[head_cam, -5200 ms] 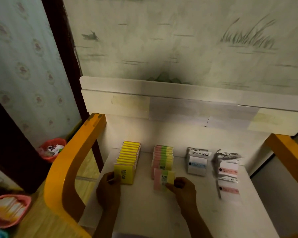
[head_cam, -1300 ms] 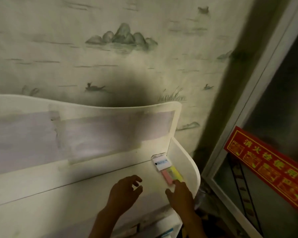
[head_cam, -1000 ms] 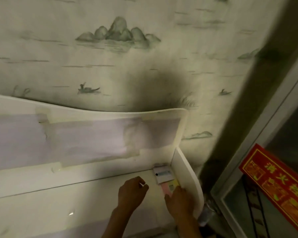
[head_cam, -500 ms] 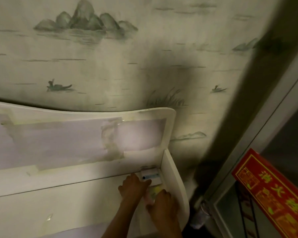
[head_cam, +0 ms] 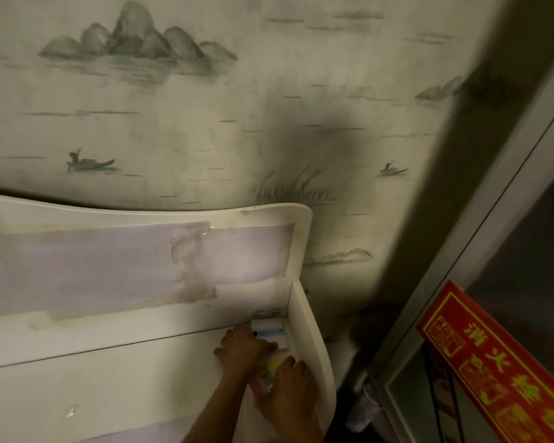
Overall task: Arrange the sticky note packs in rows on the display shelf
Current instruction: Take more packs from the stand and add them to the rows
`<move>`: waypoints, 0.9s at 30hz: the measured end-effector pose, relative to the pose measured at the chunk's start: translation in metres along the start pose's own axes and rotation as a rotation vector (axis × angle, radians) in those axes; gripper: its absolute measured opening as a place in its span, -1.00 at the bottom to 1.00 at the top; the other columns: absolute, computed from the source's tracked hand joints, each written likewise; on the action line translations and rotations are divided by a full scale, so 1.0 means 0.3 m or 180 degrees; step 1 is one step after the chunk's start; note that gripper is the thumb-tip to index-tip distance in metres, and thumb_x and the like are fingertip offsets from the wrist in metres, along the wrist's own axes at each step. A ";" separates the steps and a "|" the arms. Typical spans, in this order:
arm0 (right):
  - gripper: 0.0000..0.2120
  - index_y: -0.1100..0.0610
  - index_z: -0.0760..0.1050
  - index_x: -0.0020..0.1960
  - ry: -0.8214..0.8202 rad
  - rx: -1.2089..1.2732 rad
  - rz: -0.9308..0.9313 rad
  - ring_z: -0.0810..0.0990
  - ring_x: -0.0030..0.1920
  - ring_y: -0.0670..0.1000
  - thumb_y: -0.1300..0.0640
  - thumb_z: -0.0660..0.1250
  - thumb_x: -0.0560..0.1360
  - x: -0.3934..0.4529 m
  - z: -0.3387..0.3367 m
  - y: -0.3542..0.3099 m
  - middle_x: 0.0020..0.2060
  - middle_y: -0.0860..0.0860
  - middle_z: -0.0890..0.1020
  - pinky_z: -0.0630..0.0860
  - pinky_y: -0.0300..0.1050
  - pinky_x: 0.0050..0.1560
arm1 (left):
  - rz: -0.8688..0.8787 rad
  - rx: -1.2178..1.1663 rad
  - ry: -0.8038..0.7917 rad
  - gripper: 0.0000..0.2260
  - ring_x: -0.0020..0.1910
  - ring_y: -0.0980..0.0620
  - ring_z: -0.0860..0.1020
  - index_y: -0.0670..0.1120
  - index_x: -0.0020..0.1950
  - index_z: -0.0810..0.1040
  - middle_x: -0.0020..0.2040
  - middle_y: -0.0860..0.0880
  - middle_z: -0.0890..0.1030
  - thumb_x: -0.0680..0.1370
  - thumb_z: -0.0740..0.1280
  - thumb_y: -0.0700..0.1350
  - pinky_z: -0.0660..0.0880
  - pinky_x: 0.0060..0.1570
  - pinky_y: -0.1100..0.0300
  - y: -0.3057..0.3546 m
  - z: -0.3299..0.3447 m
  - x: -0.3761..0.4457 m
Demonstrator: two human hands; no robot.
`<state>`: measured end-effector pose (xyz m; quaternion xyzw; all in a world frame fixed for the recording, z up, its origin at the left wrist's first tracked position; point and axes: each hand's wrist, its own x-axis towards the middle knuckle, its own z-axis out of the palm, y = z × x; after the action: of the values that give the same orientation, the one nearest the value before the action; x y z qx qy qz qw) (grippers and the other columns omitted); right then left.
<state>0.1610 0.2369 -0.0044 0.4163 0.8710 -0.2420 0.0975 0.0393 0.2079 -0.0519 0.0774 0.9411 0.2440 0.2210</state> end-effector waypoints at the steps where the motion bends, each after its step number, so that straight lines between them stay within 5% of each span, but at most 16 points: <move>1: -0.22 0.09 0.24 0.37 0.0003 -0.0025 -0.0001 0.47 0.27 0.02 -0.43 0.24 0.39 -0.005 -0.004 0.001 0.34 0.09 0.37 0.42 -0.15 0.18 | -0.0027 -0.0071 -0.0009 -0.29 0.26 -0.09 0.44 0.02 0.29 0.41 0.26 -0.03 0.49 0.27 0.47 0.33 0.33 0.25 -0.03 0.000 -0.003 -0.001; 8: -0.22 0.07 0.33 0.35 -0.0162 -0.0201 -0.0029 0.45 0.28 0.06 -0.41 0.34 0.32 -0.004 -0.005 0.017 0.43 0.15 0.27 0.44 -0.10 0.19 | 0.0060 -0.1401 0.0284 -0.48 -0.05 -0.07 0.57 -0.14 0.10 0.40 0.03 -0.10 0.60 0.29 0.60 -0.06 0.49 -0.13 0.14 -0.020 -0.039 -0.020; 12: -0.20 0.07 0.31 0.35 -0.0183 -0.0424 -0.0131 0.37 0.35 0.09 -0.32 0.45 0.28 0.017 0.008 0.028 0.41 0.10 0.27 0.41 -0.07 0.29 | 0.0010 -0.1985 0.0330 -0.58 -0.18 -0.03 0.66 -0.07 0.01 0.56 -0.06 -0.07 0.68 0.24 0.58 -0.01 0.63 -0.09 0.01 -0.097 -0.071 -0.034; 17: -0.28 0.04 0.29 0.34 0.0154 -0.0768 -0.0368 0.26 0.38 0.13 -0.30 0.38 0.34 0.006 0.028 0.009 0.35 0.06 0.32 0.36 0.03 0.28 | -0.0120 -0.3177 0.0106 -0.77 -0.12 -0.14 0.69 -0.21 0.07 0.60 -0.02 -0.21 0.69 0.44 0.49 -0.29 0.66 -0.18 0.09 -0.210 -0.193 -0.122; 22: -0.27 0.07 0.22 0.40 -0.0016 -0.0108 -0.0458 0.55 0.17 0.02 -0.31 0.33 0.41 -0.002 0.049 -0.019 0.19 0.00 0.55 0.49 -0.11 0.09 | 0.0000 -0.3751 0.0233 -0.74 -0.03 -0.19 0.68 -0.24 0.13 0.55 0.01 -0.22 0.69 0.46 0.44 -0.34 0.64 -0.12 0.09 -0.372 -0.336 -0.261; 27: -0.62 0.02 0.38 -0.05 -0.0329 0.0811 -0.0822 0.53 -0.22 -0.05 -0.15 0.49 0.38 -0.045 0.068 -0.080 -0.15 -0.06 0.59 0.45 -0.19 -0.25 | 0.0027 -0.3977 0.0556 -0.59 0.04 -0.18 0.67 -0.18 0.20 0.56 0.06 -0.18 0.69 0.37 0.49 -0.30 0.64 0.01 0.04 -0.583 -0.441 -0.394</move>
<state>0.1505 0.2047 -0.0087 0.2969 0.8733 -0.3820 0.0567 0.0779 -0.0304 0.0100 -0.0828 0.6352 0.7539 0.1459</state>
